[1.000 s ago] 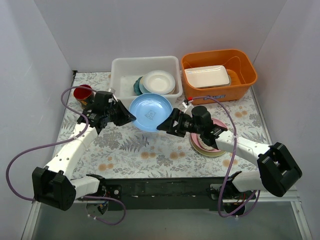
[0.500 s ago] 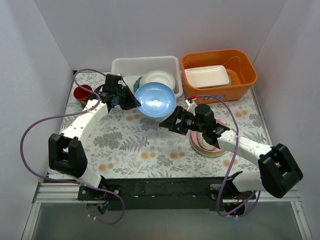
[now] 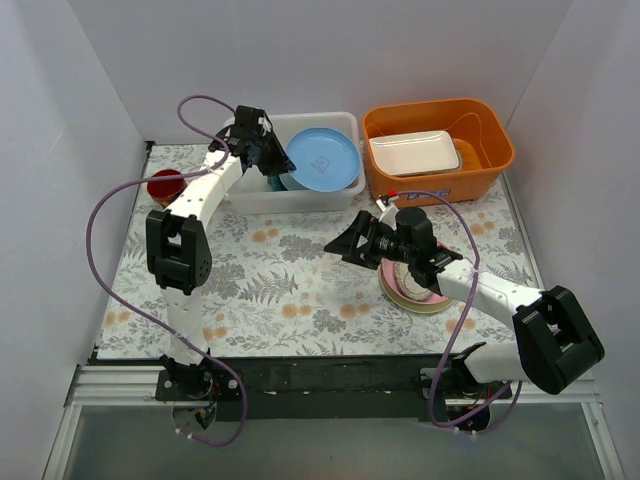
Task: Place the plates into the plastic bin on the countertop
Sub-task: Place the plate in the plastic bin.
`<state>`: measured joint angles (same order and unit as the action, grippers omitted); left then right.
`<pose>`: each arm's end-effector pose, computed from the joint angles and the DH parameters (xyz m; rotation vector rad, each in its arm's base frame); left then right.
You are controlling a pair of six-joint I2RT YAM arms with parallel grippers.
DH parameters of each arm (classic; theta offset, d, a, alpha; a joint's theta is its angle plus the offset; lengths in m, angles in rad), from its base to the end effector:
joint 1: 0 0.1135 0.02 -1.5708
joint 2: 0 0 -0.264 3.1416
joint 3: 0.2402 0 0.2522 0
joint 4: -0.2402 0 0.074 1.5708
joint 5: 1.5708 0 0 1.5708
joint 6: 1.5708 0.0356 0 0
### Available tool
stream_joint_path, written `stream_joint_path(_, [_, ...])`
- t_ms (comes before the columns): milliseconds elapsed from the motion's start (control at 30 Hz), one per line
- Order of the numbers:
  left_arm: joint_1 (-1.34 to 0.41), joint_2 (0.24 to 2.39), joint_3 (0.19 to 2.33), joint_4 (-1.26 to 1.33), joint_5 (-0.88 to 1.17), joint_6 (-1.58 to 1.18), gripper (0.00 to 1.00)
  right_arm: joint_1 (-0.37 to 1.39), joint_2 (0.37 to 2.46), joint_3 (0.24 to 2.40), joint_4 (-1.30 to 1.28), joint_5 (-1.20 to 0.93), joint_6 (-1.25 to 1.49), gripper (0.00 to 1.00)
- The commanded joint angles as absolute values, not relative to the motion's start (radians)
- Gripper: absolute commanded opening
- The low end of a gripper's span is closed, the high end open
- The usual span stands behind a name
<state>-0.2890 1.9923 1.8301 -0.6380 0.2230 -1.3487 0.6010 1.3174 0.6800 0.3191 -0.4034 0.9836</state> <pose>0.4341 -0.1373 0.2960 -1.2134 2.3055 -0.9700 0.2294 0.1742 0.2381 0.0952 2.1411 1.3964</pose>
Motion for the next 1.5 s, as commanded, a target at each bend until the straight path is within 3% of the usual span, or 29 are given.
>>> stream_joint_path(0, [-0.265,2.078,2.015,-0.669,0.233,-1.358,0.0,0.58,1.335,0.664,0.373,-0.442,0.966,0.98])
stream_joint_path(333, [-0.236,2.263,2.229,-0.686,0.253,-1.41,0.0,0.561,1.341,0.66,0.383,-0.471,0.966,0.98])
stream_joint_path(900, [-0.222,2.292,2.163,-0.673,0.268,-1.41,0.0,0.534,1.328,0.66,0.351,-0.485,0.95,0.98])
stream_joint_path(933, [-0.222,2.287,2.155,-0.67,0.276,-1.408,0.07,0.534,1.325,0.664,0.344,-0.483,0.939,0.98])
stream_joint_path(1033, [-0.222,2.27,2.152,-0.663,0.272,-1.401,0.4,0.532,1.31,0.683,0.301,-0.468,0.916,0.98])
stream_joint_path(1067, [-0.224,2.266,2.164,-0.667,0.265,-1.399,0.69,0.534,1.307,0.686,0.287,-0.46,0.913,0.98])
stream_joint_path(1167, [-0.222,2.243,2.187,-0.687,0.229,-1.388,0.98,0.532,1.29,0.686,0.278,-0.457,0.913,0.98])
stream_joint_path(1467, [-0.222,2.143,2.166,-0.673,0.216,-1.371,0.98,0.528,1.252,0.689,0.245,-0.443,0.897,0.98])
